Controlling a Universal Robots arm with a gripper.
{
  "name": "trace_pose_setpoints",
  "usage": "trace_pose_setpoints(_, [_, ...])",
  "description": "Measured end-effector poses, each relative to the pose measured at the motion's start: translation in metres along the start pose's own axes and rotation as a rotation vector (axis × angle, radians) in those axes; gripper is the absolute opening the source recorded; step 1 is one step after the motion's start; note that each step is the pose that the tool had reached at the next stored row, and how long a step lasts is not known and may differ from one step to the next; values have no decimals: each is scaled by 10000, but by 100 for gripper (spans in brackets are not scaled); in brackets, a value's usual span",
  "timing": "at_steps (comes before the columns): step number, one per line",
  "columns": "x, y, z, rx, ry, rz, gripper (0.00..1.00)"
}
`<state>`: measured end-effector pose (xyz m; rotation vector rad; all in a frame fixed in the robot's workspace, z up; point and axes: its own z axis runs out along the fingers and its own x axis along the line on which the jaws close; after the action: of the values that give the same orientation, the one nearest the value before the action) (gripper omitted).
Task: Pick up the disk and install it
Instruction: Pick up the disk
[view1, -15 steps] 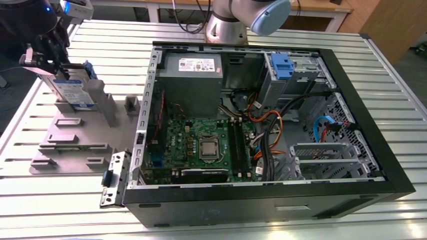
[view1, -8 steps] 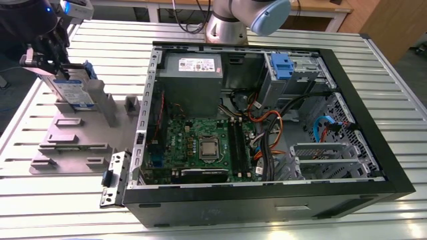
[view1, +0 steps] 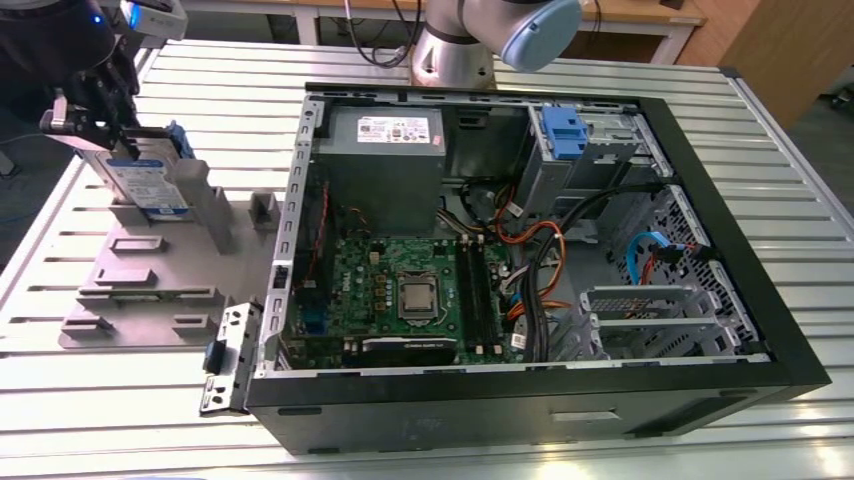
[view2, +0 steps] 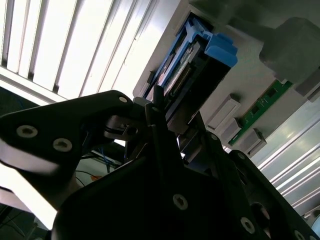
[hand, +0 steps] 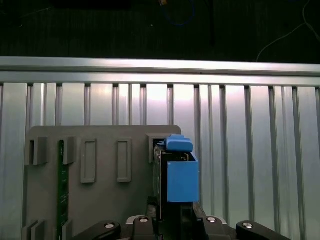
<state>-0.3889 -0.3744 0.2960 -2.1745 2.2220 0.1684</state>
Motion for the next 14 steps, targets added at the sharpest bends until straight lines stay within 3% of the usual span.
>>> trace_pose_setpoints(11, [0, 0, 0, 0, 2, 0, 35])
trace_pose_setpoints(14, [-4, 0, -28, 19, 3, -1, 35])
